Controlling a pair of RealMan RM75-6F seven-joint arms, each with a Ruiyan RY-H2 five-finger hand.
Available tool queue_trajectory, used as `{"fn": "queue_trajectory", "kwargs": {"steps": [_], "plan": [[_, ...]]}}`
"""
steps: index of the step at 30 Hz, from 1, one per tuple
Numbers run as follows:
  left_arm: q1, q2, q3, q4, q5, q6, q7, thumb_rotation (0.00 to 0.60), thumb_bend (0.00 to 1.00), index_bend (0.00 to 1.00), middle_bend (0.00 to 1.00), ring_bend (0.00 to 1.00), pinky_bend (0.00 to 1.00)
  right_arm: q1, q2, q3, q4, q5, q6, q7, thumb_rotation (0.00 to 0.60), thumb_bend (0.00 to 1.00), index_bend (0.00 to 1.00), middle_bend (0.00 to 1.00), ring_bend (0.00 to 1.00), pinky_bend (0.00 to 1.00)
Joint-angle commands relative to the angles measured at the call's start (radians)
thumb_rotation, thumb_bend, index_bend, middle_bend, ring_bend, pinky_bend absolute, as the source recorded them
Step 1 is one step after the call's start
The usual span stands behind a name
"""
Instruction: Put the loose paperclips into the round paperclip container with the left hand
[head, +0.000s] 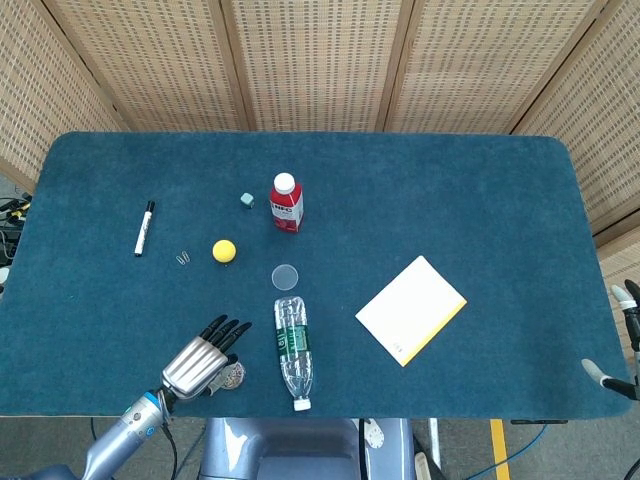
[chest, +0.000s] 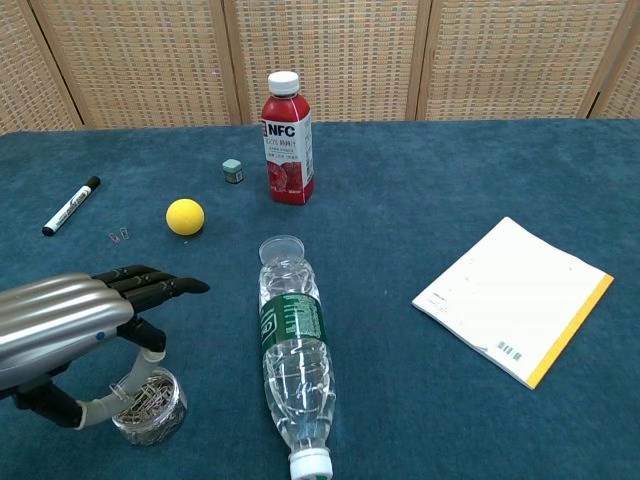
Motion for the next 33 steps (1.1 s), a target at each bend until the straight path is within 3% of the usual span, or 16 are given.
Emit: {"fn": "queue_trajectory", "kwargs": {"steps": [1, 6, 18, 25, 33], "plan": [[0.0, -0.001, -0.002, -0.001, 0.001, -0.002, -0.002, 0.6, 0.35, 0.56, 0.0, 0.0, 0.0, 0.0, 0.0, 0.0, 0.0, 0.001, 0.0, 0.0, 0.6, 0.0, 0.0, 0.0, 0.0, 0.0], [0.001, 0.003, -0.003, -0.005, 0.0, -0.006, -0.003, 0.6, 0.25, 0.48, 0.0, 0.0, 0.0, 0.0, 0.0, 0.0, 0.0, 0.0, 0.0, 0.002, 0.6, 0.0, 0.0, 0.0, 0.0, 0.0], [0.008, 0.025, -0.028, -0.017, 0.002, 0.023, -0.035, 0.6, 0.25, 0.46, 0.0, 0.0, 0.0, 0.0, 0.0, 0.001, 0.0, -0.001, 0.001, 0.001, 0.6, 0.0, 0.0, 0.0, 0.0, 0.0], [0.006, 0.067, -0.1, -0.013, -0.024, 0.072, -0.095, 0.6, 0.25, 0.46, 0.0, 0.0, 0.0, 0.0, 0.0, 0.001, 0.0, -0.001, 0.002, 0.002, 0.6, 0.0, 0.0, 0.0, 0.0, 0.0], [-0.026, 0.083, -0.211, 0.106, -0.139, 0.052, -0.179, 0.6, 0.26, 0.46, 0.0, 0.0, 0.0, 0.0, -0.001, 0.001, -0.001, 0.0, 0.001, -0.003, 0.6, 0.0, 0.0, 0.0, 0.0, 0.0]]}}
